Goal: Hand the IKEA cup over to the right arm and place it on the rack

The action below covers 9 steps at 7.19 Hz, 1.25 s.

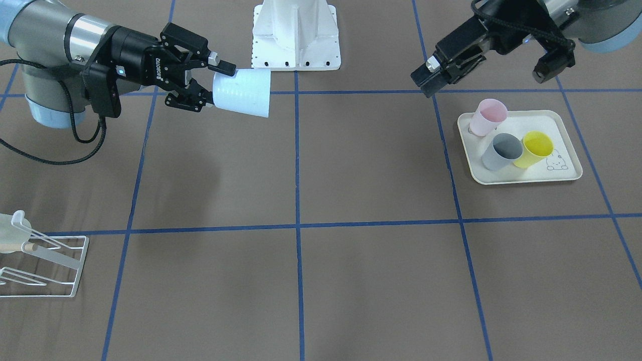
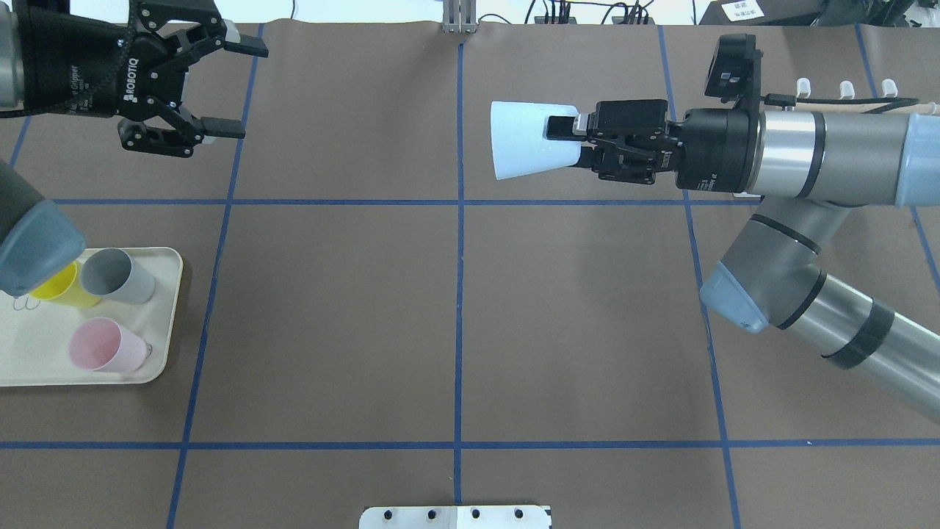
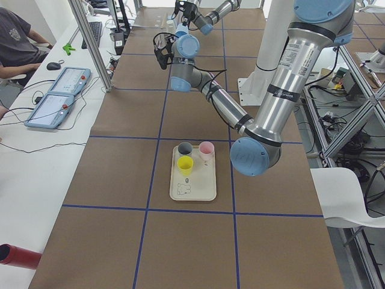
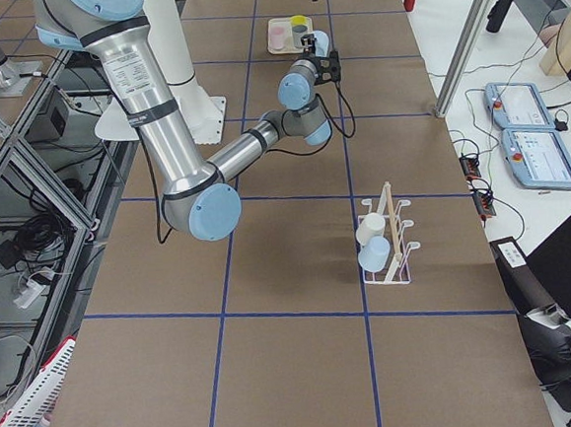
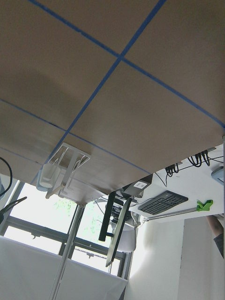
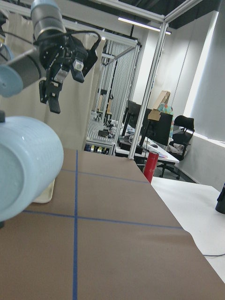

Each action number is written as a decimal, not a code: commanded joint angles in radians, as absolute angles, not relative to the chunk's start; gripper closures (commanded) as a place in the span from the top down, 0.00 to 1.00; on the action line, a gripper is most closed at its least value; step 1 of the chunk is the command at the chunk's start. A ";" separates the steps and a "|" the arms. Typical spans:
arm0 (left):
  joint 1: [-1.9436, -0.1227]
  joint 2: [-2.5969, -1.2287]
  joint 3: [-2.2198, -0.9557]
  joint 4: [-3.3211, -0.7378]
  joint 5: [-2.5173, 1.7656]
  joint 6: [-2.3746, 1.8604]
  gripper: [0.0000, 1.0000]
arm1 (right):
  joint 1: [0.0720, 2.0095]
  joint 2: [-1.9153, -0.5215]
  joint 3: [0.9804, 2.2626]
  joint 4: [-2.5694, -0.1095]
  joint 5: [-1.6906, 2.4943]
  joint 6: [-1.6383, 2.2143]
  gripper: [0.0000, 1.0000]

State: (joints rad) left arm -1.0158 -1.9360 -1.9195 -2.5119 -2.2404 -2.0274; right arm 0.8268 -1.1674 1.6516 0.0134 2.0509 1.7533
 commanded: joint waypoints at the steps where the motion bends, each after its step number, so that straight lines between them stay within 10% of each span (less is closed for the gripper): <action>1: -1.061 -1.930 -1.943 -2.322 -2.266 -1.816 1.00 | 0.949 -1.173 1.664 -0.203 2.181 1.611 0.42; 9: -1.140 -1.757 -2.056 -1.847 -2.134 -1.133 1.00 | 1.161 -1.281 1.984 -1.297 2.281 0.963 0.40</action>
